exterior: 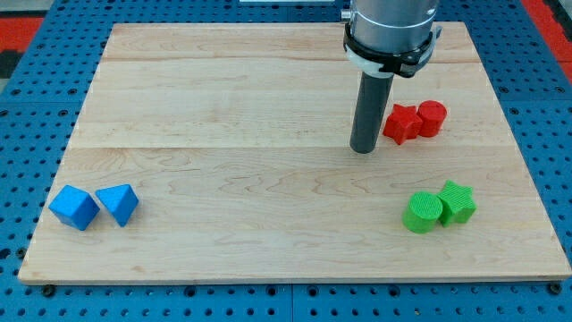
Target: Slightly push the red blocks towards the bottom
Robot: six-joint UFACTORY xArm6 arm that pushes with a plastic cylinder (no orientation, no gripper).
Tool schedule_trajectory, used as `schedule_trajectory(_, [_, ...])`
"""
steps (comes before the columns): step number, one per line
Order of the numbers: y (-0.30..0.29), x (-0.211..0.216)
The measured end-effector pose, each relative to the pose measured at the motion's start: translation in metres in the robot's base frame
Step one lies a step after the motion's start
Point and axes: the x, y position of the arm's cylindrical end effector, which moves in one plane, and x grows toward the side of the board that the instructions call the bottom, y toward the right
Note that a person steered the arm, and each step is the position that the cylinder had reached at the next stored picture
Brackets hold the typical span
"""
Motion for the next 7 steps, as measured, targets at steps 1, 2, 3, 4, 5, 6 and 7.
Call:
schedule_trajectory(1, [0.033, 0.000])
schedule_trajectory(2, [0.071, 0.000])
schedule_trajectory(3, [0.087, 0.000])
schedule_trajectory(4, [0.107, 0.000])
schedule_trajectory(5, [0.135, 0.000])
schedule_trajectory(6, [0.147, -0.011])
schedule_trajectory(7, [0.150, -0.033])
